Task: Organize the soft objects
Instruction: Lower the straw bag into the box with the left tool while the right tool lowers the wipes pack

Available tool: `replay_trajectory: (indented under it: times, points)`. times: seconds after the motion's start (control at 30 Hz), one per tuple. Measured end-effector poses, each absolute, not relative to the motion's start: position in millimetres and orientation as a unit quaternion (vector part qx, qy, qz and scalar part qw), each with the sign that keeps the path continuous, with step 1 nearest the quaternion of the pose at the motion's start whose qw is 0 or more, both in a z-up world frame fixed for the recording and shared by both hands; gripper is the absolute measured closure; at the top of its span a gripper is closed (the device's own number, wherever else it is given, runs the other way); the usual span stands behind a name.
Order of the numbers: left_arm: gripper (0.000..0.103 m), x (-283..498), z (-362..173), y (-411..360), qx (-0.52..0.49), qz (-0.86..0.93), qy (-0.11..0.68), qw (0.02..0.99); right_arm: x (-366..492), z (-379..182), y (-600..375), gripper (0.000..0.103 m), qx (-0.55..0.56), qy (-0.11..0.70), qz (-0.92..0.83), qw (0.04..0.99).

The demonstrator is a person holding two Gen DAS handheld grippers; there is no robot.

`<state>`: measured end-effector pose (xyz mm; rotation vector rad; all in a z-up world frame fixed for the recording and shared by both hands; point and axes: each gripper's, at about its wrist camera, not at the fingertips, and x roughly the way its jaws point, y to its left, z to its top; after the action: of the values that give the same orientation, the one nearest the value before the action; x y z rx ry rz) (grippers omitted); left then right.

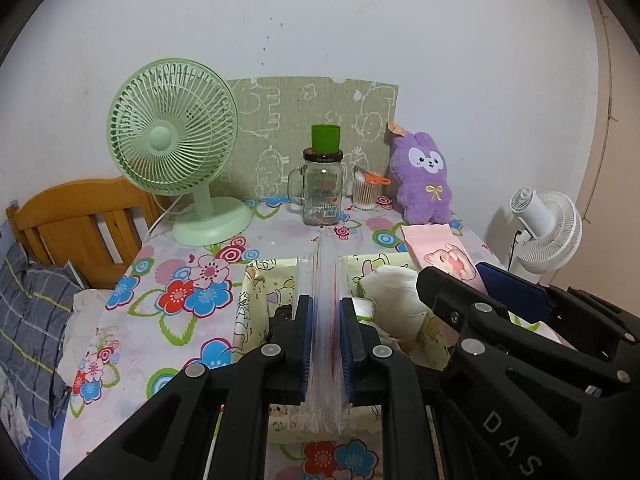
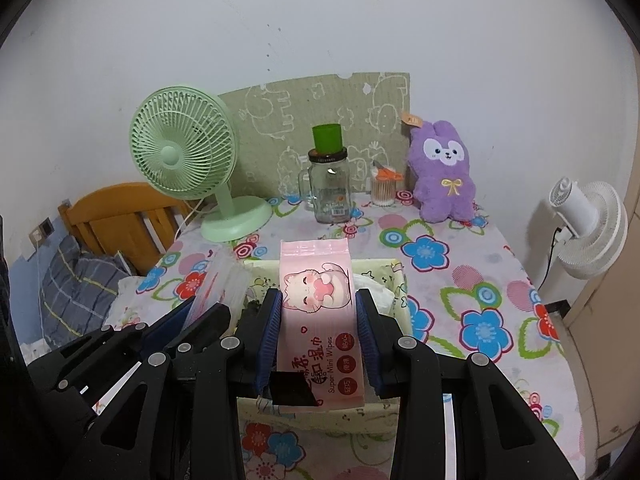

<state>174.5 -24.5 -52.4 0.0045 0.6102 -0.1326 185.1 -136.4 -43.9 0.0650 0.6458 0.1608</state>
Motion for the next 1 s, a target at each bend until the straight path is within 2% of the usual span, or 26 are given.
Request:
replay_trajectory:
  times: [0.2,0.33,0.53,0.67,0.77,1.0]
  points:
    - [0.087,186.3,-60.5,-21.3,-0.003,-0.063,0.311,0.948,197.5,-52.3,-134.4,0.063,0.033,0.325,0.077,0.942]
    - [0.070,191.6,-64.8,-17.5,-0.003,-0.057,0.319,0.946,201.4,-57.1,-130.3,0.063,0.031,0.329,0.082,0.940]
    - [0.061,196.8,-68.8,-11.1,0.002,-0.047,0.327,0.944,208.4,-62.8,-123.6,0.063,0.033,0.334,0.095,0.937]
    - [0.044,200.6,-71.4,-5.7,0.001,-0.043,0.330,0.943,214.3,-65.6,-117.1,0.063,0.031,0.335,0.102,0.936]
    - [0.036,203.5,-73.3,-3.2,0.000,-0.039,0.334,0.942,219.1,-68.4,-112.3,0.063,0.030,0.337,0.107,0.935]
    - [0.027,211.6,-81.3,2.0,0.003,-0.032,0.349,0.937,230.9,-78.8,-107.5,0.063,0.036,0.349,0.113,0.930]
